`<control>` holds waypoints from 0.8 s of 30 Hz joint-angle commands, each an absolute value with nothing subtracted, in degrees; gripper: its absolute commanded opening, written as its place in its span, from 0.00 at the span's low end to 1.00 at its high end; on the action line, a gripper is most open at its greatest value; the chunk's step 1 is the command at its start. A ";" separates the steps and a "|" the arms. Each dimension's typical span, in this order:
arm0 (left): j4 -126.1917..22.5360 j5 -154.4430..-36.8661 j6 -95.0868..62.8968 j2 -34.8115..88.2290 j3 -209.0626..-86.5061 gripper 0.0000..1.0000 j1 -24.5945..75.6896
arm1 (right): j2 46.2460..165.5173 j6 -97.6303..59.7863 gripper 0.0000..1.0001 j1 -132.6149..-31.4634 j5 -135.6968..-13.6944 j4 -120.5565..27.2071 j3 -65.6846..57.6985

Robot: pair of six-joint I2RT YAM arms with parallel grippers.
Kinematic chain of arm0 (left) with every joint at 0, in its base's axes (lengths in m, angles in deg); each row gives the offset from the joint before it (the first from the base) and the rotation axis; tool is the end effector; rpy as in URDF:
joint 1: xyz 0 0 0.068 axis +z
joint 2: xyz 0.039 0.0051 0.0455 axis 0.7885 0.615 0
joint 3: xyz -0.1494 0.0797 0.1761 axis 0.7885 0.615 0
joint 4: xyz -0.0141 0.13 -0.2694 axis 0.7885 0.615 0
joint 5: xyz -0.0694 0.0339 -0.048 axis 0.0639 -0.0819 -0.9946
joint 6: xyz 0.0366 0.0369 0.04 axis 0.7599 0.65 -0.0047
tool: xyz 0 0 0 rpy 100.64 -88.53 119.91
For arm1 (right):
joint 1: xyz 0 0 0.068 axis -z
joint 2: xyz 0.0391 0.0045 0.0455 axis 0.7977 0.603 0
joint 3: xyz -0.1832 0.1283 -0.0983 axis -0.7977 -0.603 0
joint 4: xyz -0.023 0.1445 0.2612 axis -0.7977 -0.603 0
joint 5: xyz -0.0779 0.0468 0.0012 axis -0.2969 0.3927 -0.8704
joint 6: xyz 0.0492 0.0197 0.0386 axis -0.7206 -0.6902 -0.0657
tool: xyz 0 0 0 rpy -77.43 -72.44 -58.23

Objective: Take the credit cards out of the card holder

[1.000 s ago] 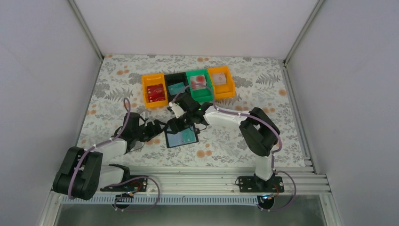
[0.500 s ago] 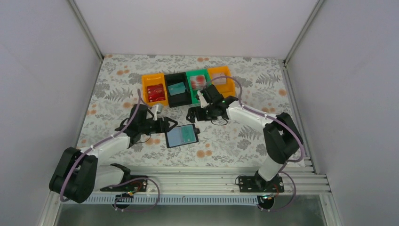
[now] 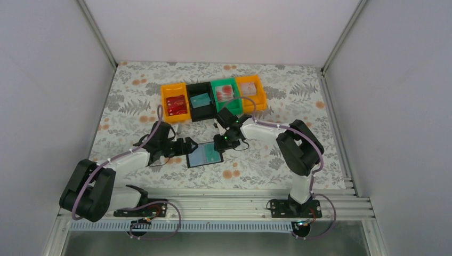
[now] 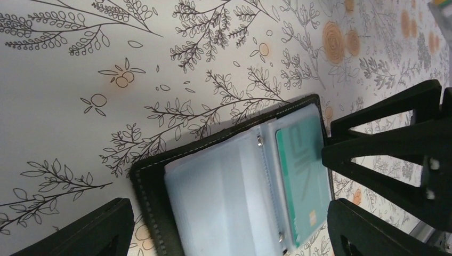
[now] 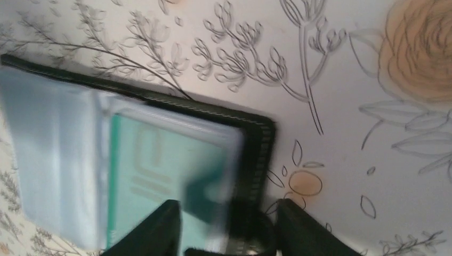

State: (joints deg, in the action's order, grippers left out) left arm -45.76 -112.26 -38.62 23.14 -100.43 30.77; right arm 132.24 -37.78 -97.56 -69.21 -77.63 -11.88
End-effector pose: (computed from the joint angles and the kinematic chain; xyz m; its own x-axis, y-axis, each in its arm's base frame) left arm 0.2357 -0.1150 0.0747 -0.9224 -0.1868 -0.3380 0.0708 0.7786 -0.6236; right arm 0.2678 0.2810 0.0836 -0.9262 -0.3218 -0.1967 -0.3718 0.8665 0.3330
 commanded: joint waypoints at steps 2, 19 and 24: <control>-47.61 -112.35 -39.58 23.88 -99.37 0.91 31.04 | 133.46 -37.62 0.27 -98.78 -69.97 -79.89 -11.97; -43.23 -123.31 -37.13 22.68 -98.59 1.00 39.90 | 128.39 -30.83 0.04 -94.06 -52.17 -74.72 -12.24; -46.66 -123.73 -38.38 24.91 -96.65 1.00 38.86 | 129.19 -34.21 0.04 -93.56 -49.91 -71.07 -14.34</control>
State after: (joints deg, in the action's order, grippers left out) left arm -44.36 -121.26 -34.97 22.94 -98.51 39.80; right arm 129.97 -31.94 -94.25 -54.33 -75.14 -13.13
